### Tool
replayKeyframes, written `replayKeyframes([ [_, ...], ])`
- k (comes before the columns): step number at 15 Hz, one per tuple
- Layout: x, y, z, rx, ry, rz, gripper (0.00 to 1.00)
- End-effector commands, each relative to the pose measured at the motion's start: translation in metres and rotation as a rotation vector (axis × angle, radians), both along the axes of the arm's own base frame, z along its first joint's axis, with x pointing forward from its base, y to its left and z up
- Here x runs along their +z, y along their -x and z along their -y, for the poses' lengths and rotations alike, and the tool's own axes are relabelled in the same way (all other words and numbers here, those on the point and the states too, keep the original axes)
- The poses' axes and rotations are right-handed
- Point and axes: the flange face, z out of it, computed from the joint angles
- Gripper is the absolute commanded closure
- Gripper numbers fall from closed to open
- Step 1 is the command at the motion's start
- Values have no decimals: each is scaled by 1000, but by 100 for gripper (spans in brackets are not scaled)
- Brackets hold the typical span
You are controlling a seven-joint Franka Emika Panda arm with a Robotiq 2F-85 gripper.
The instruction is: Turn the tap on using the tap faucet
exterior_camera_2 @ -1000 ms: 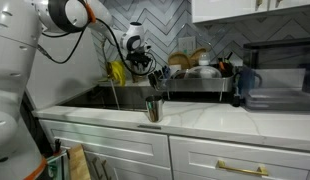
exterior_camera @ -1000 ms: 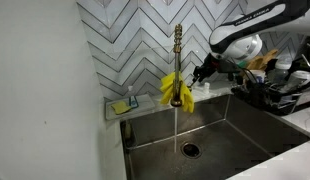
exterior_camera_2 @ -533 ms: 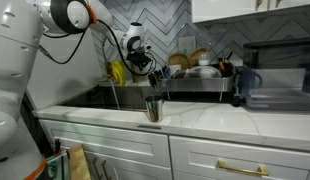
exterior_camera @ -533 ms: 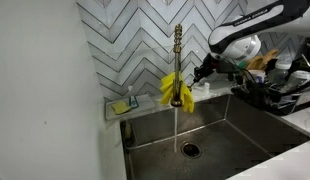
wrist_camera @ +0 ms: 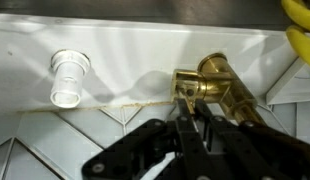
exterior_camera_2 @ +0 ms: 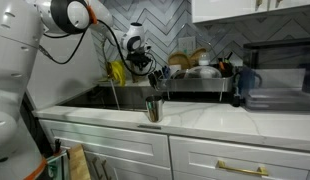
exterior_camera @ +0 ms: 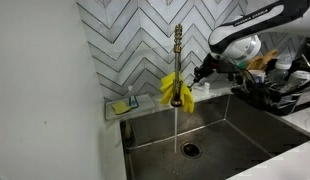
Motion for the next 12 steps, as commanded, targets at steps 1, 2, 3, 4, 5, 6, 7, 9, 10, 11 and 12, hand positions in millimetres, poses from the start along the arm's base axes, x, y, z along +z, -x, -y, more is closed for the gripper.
replayKeyframes([
  [1,-6,6,7,16,12,-36,97],
  [2,-8,7,8,14,17,-43,97],
  [3,-9,9,8,17,19,-48,97],
  [4,-10,10,9,19,23,-55,97],
  [5,-11,11,9,23,25,-61,97],
  [6,-12,13,10,23,31,-72,97],
  [7,-13,13,11,24,33,-76,97],
  [9,-16,15,12,25,39,-87,97],
  [10,-17,16,12,29,43,-94,97],
  [11,-18,17,13,30,47,-100,97],
  [12,-20,18,13,33,51,-107,97],
])
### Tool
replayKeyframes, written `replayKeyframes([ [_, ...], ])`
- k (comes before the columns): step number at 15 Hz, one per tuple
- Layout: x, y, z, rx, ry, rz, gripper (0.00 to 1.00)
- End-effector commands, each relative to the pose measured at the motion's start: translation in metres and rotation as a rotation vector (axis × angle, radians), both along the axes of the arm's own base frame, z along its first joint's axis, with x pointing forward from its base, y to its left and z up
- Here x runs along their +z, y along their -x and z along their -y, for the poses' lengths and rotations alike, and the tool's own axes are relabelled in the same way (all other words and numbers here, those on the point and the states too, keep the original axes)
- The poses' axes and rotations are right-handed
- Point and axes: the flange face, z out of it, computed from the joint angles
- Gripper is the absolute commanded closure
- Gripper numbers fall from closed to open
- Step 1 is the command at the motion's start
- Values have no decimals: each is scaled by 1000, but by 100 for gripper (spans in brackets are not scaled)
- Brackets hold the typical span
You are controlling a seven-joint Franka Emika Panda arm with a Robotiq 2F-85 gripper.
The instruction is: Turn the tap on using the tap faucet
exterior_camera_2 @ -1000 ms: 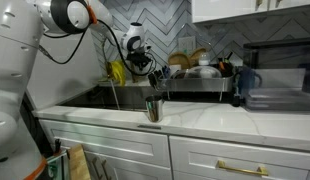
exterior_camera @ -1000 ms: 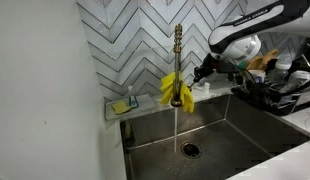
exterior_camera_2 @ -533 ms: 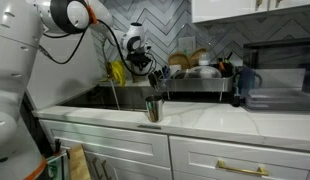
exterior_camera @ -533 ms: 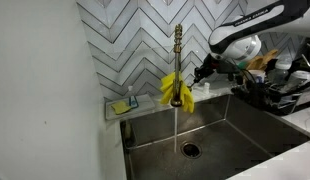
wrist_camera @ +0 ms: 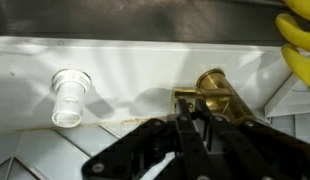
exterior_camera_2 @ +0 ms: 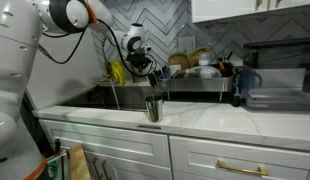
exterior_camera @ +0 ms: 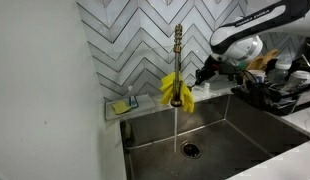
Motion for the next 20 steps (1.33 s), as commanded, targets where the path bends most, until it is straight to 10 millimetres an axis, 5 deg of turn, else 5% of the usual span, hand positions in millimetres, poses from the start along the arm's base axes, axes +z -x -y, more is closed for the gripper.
replayKeyframes([
  [1,-13,15,8,26,28,-67,97],
  [10,-15,16,9,28,36,-83,96],
  [11,-14,15,9,26,36,-80,65],
  [20,18,22,20,26,65,-35,4],
])
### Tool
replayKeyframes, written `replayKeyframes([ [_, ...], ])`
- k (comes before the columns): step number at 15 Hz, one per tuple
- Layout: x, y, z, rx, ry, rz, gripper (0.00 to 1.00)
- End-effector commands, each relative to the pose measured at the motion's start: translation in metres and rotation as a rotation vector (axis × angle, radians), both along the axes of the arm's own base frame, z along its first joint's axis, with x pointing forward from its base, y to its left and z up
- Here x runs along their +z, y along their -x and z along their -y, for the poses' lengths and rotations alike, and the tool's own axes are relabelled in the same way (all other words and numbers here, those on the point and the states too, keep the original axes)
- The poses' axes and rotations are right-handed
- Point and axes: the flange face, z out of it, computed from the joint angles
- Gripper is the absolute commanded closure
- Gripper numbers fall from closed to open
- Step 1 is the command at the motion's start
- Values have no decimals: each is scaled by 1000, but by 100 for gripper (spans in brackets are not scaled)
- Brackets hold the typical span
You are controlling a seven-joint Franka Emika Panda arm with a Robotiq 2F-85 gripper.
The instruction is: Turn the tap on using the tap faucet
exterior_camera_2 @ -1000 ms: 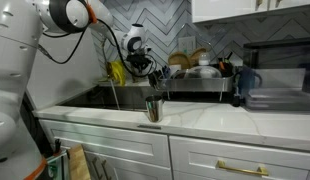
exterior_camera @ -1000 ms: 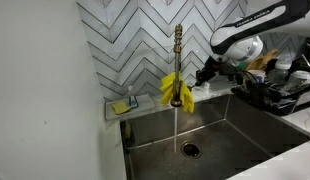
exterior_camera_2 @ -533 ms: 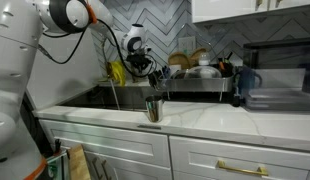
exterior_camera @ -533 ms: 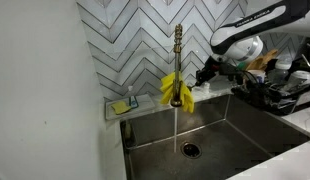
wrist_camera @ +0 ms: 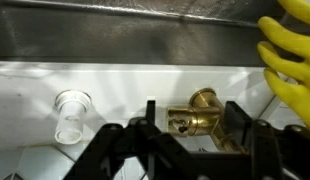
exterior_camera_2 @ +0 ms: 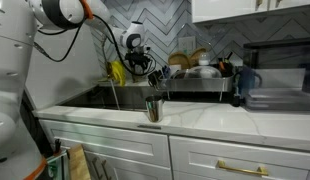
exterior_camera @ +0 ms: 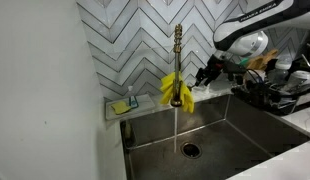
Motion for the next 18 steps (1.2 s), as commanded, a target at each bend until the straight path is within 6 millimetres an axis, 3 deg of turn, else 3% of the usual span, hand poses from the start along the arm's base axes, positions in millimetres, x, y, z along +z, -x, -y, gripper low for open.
replayKeyframes([
  [1,15,10,10,5,15,34,0],
  [7,51,28,37,-26,58,39,0],
  [12,90,55,70,-45,85,47,0],
  [18,121,87,101,-5,143,58,0],
])
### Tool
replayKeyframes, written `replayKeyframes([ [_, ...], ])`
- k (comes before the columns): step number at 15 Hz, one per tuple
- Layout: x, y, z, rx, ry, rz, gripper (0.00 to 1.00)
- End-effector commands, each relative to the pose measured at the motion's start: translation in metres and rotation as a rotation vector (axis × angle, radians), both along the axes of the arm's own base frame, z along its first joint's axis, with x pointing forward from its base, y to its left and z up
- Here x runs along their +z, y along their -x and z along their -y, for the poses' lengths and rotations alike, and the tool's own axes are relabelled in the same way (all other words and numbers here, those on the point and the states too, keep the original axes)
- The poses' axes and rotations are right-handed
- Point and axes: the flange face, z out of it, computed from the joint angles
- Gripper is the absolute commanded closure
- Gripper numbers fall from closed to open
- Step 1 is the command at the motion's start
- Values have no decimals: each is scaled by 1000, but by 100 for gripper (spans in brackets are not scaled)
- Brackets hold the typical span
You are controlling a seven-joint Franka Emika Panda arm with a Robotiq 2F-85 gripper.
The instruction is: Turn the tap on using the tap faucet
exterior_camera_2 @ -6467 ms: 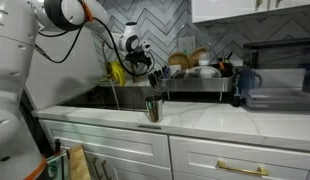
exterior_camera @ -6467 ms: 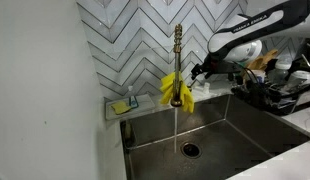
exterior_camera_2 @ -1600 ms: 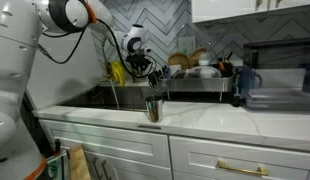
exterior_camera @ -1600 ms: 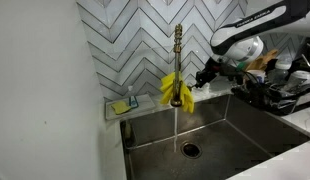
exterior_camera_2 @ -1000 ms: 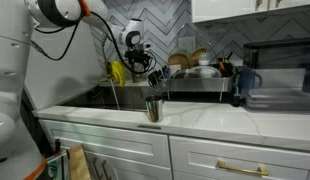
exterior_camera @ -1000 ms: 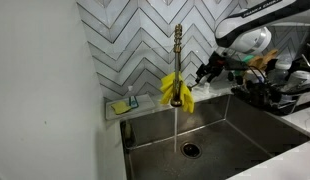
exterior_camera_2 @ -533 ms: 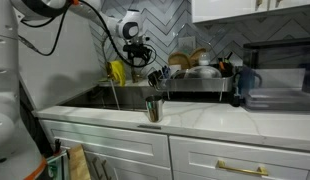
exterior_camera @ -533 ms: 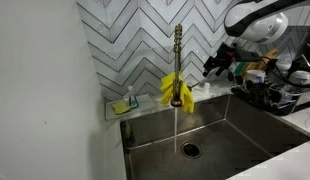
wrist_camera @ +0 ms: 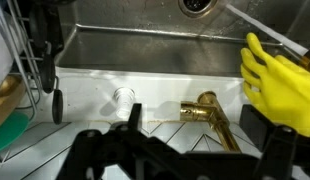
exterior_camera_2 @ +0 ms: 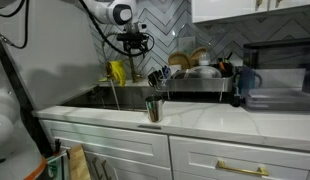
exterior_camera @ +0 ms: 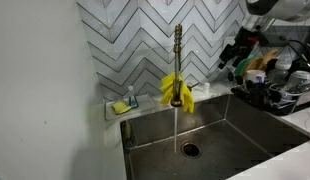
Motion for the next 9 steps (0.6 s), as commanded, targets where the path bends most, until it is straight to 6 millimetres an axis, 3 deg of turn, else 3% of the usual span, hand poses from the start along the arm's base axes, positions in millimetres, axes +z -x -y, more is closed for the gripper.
replayKeyframes([
  [1,12,32,22,31,55,-26,0],
  [9,44,84,43,30,53,-32,0],
])
